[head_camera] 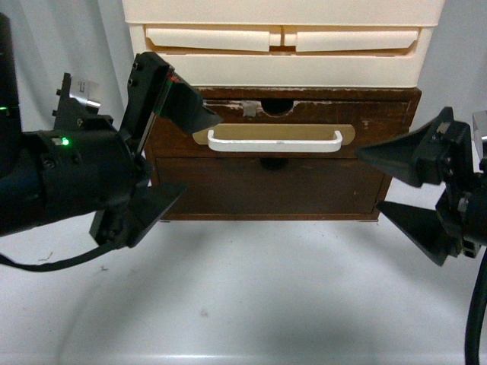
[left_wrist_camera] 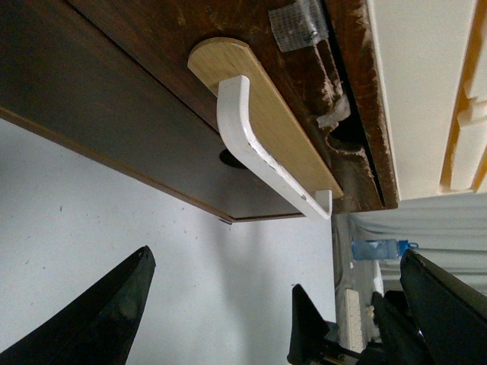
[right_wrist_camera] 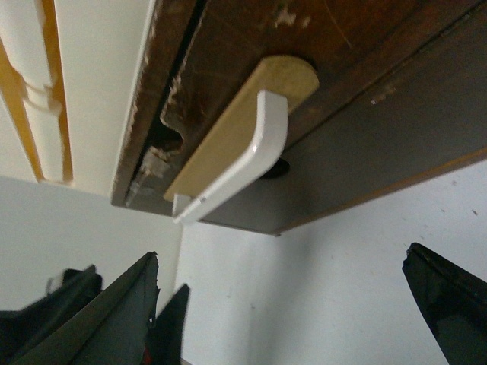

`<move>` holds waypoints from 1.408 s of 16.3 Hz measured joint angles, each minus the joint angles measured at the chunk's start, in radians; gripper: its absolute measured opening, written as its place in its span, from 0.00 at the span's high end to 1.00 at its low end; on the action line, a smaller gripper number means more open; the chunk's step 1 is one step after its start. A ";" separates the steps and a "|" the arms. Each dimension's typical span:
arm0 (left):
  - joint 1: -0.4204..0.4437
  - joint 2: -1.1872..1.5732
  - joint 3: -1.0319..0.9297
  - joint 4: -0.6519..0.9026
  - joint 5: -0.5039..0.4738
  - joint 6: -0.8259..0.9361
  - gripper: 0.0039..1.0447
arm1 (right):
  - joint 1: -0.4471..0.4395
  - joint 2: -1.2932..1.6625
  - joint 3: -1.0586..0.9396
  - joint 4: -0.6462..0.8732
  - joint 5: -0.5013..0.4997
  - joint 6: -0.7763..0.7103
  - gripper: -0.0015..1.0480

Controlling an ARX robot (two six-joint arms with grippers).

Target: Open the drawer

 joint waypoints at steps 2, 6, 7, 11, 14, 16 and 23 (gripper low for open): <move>-0.001 0.069 0.053 0.022 0.012 -0.048 0.06 | 0.024 0.068 0.086 0.065 0.022 0.142 0.06; 0.004 0.156 0.165 0.034 0.045 -0.089 0.06 | 0.090 0.148 0.207 0.042 0.055 0.229 0.06; 0.008 0.174 0.188 0.033 0.050 -0.093 0.06 | 0.097 0.166 0.234 0.032 0.063 0.236 0.06; 0.016 0.230 0.255 0.016 0.063 -0.101 0.06 | 0.105 0.217 0.325 -0.019 0.107 0.247 0.06; 0.018 0.277 0.293 0.004 0.070 -0.116 0.08 | 0.116 0.244 0.376 -0.055 0.138 0.246 0.08; 0.018 0.303 0.313 -0.003 0.077 -0.126 0.26 | 0.123 0.259 0.388 -0.069 0.156 0.245 0.26; 0.022 0.326 0.345 -0.004 0.094 -0.202 0.83 | 0.135 0.261 0.404 -0.081 0.143 0.315 0.81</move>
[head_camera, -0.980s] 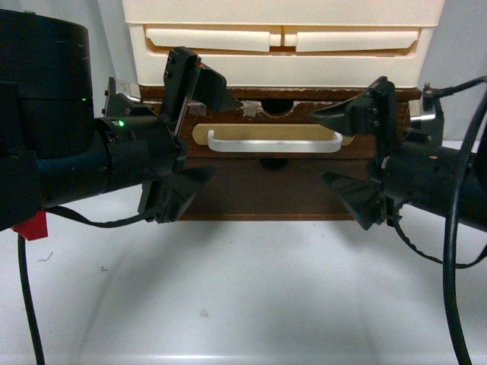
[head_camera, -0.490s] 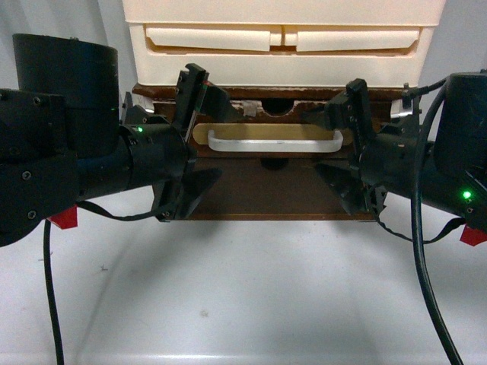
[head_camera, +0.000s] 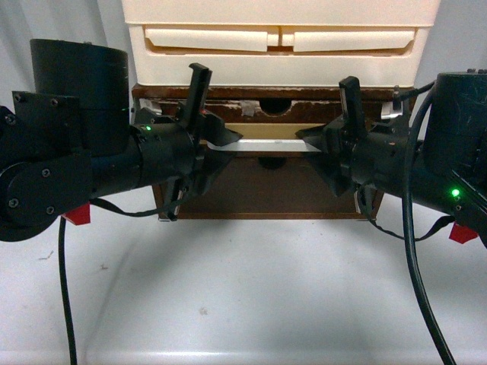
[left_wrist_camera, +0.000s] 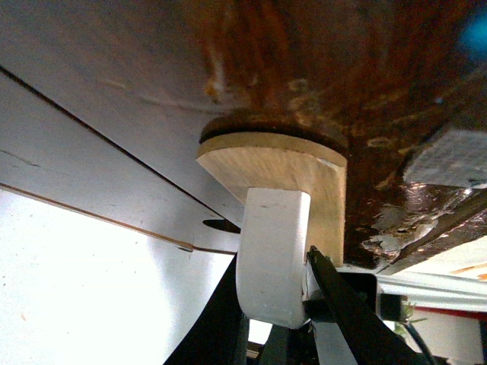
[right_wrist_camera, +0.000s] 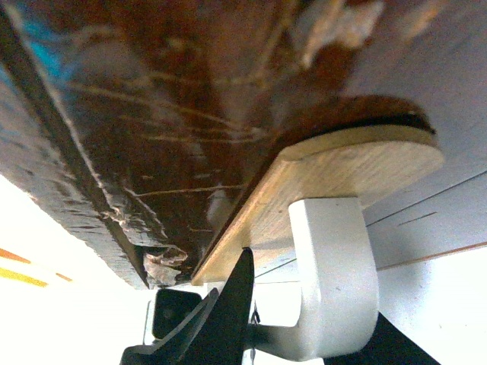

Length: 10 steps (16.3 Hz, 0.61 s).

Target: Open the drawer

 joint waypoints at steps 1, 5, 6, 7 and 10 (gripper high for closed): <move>0.000 0.000 -0.006 0.010 -0.002 -0.031 0.84 | 0.000 0.000 -0.003 0.000 0.000 0.029 0.82; -0.011 -0.045 -0.094 0.073 -0.012 -0.081 0.86 | 0.021 -0.050 -0.098 0.042 0.033 0.063 0.83; -0.018 -0.074 -0.139 0.087 -0.011 -0.083 0.86 | 0.026 -0.075 -0.144 0.062 0.033 0.064 0.83; -0.025 -0.107 -0.191 0.097 -0.010 -0.084 0.86 | 0.033 -0.107 -0.199 0.077 0.034 0.069 0.83; -0.061 -0.259 -0.386 0.118 -0.027 -0.080 0.86 | 0.061 -0.229 -0.403 0.145 0.038 0.079 0.84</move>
